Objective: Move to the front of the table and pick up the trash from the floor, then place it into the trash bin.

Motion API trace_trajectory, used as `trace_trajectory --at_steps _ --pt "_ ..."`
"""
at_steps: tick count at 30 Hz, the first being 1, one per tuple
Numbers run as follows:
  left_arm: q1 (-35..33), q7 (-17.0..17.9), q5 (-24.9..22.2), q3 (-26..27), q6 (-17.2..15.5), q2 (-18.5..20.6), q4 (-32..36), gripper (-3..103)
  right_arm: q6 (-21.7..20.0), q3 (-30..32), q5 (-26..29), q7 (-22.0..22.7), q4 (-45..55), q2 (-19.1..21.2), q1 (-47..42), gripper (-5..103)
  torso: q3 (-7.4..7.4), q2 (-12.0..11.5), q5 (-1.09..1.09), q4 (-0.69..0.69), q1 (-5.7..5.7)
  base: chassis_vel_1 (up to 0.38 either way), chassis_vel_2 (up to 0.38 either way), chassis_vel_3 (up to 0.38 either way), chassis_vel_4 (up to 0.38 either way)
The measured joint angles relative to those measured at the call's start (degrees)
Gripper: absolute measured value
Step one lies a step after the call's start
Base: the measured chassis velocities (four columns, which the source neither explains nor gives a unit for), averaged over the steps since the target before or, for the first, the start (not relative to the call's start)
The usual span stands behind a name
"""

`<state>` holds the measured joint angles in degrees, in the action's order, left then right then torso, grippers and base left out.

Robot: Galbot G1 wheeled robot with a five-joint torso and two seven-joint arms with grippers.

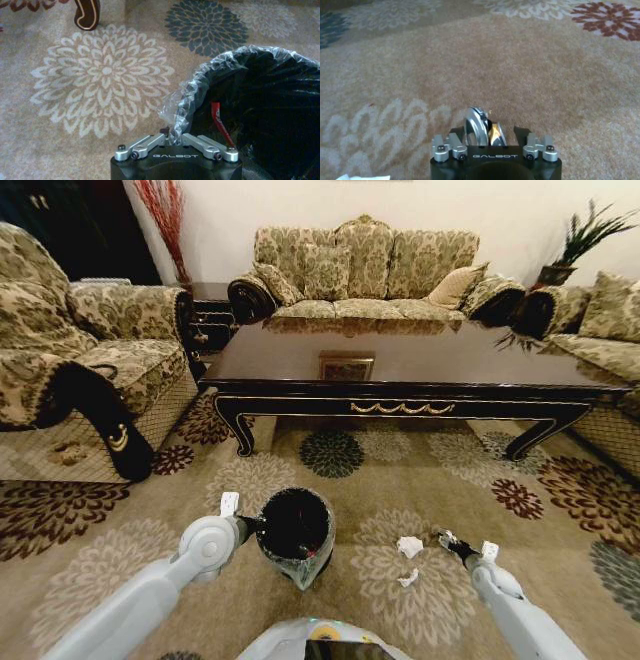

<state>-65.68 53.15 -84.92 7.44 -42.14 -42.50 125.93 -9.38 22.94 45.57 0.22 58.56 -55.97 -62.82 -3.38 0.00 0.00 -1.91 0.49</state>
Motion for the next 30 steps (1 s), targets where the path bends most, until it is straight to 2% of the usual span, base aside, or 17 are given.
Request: trace_trajectory --at_steps 1,2,5,7,8,11,19,22,24,25,28,29,30 --pt "-0.2 0.0 0.1 0.0 0.0 -0.1 0.0 0 -0.1 0.0 0.0 0.0 0.2 0.0 -0.2 65 0.00 0.0 0.00 -0.01 0.00 0.000 0.000 0.000 0.000" --pt "-0.2 0.0 0.1 0.0 0.0 -0.1 0.0 0 -0.1 0.0 0.0 0.0 0.2 0.0 -0.2 65 0.00 0.0 0.00 -0.01 0.00 0.000 0.000 0.000 0.000" --pt "-0.6 0.0 0.6 0.1 0.0 -0.3 0.2 0 -0.1 0.2 0.0 0.1 0.6 0.0 -0.8 48 0.00 0.0 0.00 0.01 0.00 0.000 0.000 0.000 0.000" --pt "-0.8 0.0 0.7 0.1 0.0 -0.4 0.2 0 -0.1 0.3 0.0 0.2 0.8 0.0 -1.0 48 0.00 0.0 0.00 0.01 0.00 0.000 0.000 0.000 0.000" --pt "-0.9 0.0 0.9 0.1 0.0 -0.5 0.2 0 -0.2 0.6 0.0 0.3 1.3 0.0 -1.4 37 0.00 0.0 0.00 0.00 0.00 0.000 0.000 0.000 0.000" --pt "-1.1 0.0 1.1 0.1 0.0 -0.7 0.4 0 -0.4 1.1 0.0 0.7 2.3 0.0 -2.2 32 0.00 0.0 0.00 0.00 0.00 0.000 0.000 0.000 0.000" --pt "-1.6 0.0 1.4 0.1 0.0 -0.9 0.8 0 -0.8 3.0 0.6 1.4 7.5 0.7 -5.5 32 0.00 0.0 0.01 -0.01 0.00 0.000 0.000 0.000 0.000" --pt "-1.3 0.0 1.6 -0.5 0.0 -1.2 0.8 0 -1.0 4.4 1.8 2.0 13.0 1.5 -8.4 32 0.00 0.0 0.00 0.00 0.00 0.000 0.000 0.000 0.000" --pt "-0.7 0.0 2.4 -1.8 0.0 -1.5 0.9 0 -1.0 6.0 2.4 2.1 20.0 2.7 -12.3 32 0.00 0.0 0.00 -0.02 0.00 0.000 0.000 0.000 0.000" --pt "-0.7 0.0 2.4 -1.8 0.0 -1.5 0.9 0 -1.0 6.0 2.4 2.1 20.0 2.7 -12.3 32 0.00 0.0 0.00 -0.02 0.00 0.000 0.000 0.000 0.000" --pt "1.1 0.2 2.6 -3.7 0.0 -1.9 1.4 0 -0.7 9.0 2.6 2.4 32.6 4.3 -18.3 32 0.00 0.0 -0.02 0.00 0.00 0.000 0.000 0.000 0.000" --pt "1.1 0.2 2.6 -3.7 0.0 -1.9 1.4 0 -0.7 9.0 2.6 2.4 32.6 4.3 -18.3 32 0.00 0.0 -0.02 0.00 0.00 0.000 0.000 0.000 0.000" --pt "2.1 0.4 2.5 -4.4 0.0 -2.0 1.2 0 -0.7 9.8 2.6 2.5 37.0 4.6 -20.0 32 0.01 0.0 -0.02 0.00 0.00 0.000 0.000 0.000 0.000"
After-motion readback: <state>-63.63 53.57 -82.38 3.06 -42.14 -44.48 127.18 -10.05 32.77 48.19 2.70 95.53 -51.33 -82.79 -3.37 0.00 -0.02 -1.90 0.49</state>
